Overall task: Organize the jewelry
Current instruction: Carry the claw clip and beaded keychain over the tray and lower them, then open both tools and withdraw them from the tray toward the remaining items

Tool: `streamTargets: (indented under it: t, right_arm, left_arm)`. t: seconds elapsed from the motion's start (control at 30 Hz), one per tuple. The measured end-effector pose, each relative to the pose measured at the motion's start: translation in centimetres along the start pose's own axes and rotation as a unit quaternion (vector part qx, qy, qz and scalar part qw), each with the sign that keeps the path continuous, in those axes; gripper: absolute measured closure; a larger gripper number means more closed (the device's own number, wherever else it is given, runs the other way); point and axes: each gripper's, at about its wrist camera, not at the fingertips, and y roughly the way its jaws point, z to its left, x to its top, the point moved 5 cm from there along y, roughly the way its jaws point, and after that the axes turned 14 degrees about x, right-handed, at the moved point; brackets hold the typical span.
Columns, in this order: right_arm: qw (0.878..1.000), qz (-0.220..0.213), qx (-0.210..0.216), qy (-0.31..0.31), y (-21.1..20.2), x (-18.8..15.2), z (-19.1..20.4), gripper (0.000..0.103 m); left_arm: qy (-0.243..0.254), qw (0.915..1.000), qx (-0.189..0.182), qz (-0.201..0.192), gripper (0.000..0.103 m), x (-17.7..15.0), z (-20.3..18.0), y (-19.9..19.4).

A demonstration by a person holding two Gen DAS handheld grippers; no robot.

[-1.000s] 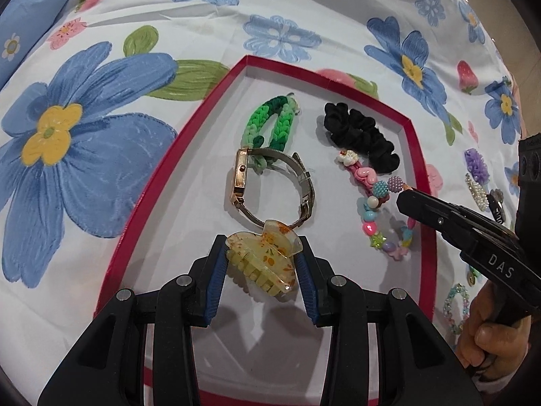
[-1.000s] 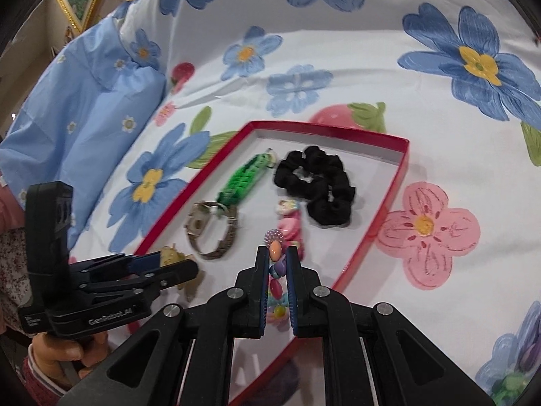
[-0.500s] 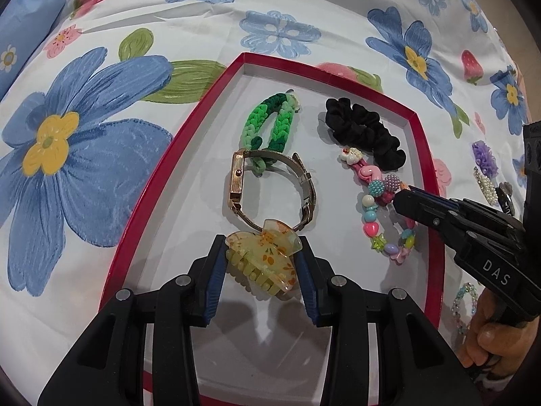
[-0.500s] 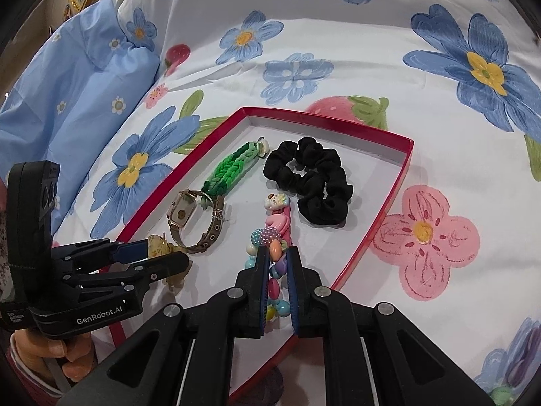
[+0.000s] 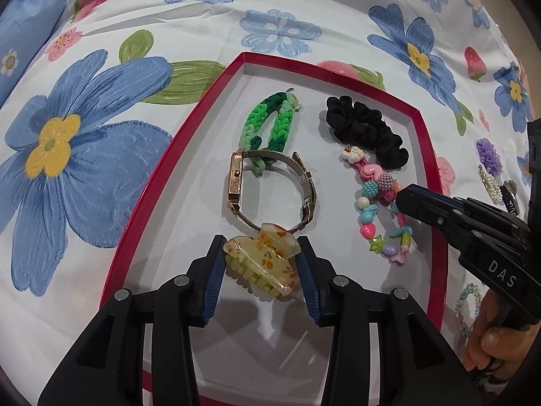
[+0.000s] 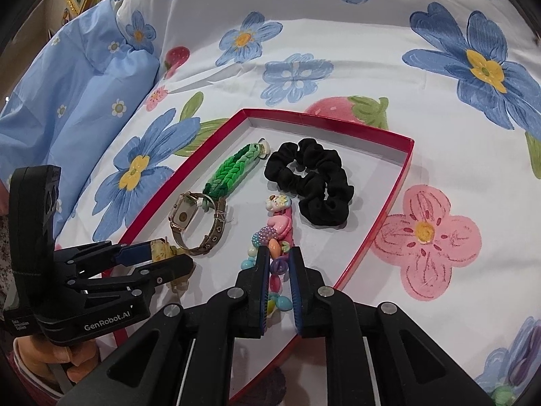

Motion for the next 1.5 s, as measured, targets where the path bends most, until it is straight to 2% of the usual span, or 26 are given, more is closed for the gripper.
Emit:
streamTargets:
  t: [0.17,0.23,0.5,0.67,1.0,1.33,1.5]
  right_arm:
    - [1.000,-0.008,0.007,0.007,-0.6,0.1,0.0,0.086]
    - [1.000,-0.015,0.015,0.009,-1.1,0.2,0.2,0.085]
    - [0.998,-0.055,0.023,0.013,-4.8,0.4,1.2,0.069]
    - [0.997,-0.075,0.021,0.019,-7.5,-0.2,1.1,0.068]
    - [0.992,-0.120,-0.003,0.046,-14.9,-4.3,-0.5,0.067]
    - [0.984,-0.154,-0.048,0.082,-21.7,-9.1,-3.8,0.063]
    - [0.978,-0.166,-0.072,0.103,-24.3,-11.8,-5.7,0.059]
  left_arm:
    - [-0.010,0.9999,-0.002,-0.001,0.054,-0.1,0.2,-0.2]
    - [-0.013,0.9999,-0.001,-0.004,0.053,-0.2,0.3,-0.6]
    - [-0.025,0.9993,-0.005,-0.025,0.046,-0.7,0.5,-3.0]
    - [-0.040,0.9981,-0.014,-0.046,0.045,-1.3,0.8,-5.5]
    - [-0.041,0.9949,-0.056,-0.073,0.039,-2.9,-1.6,-9.8]
    - [-0.002,0.9924,-0.096,-0.077,0.039,-4.9,-7.0,-12.4]
    - [0.018,0.9915,-0.104,-0.076,0.039,-5.5,-9.3,-12.9]
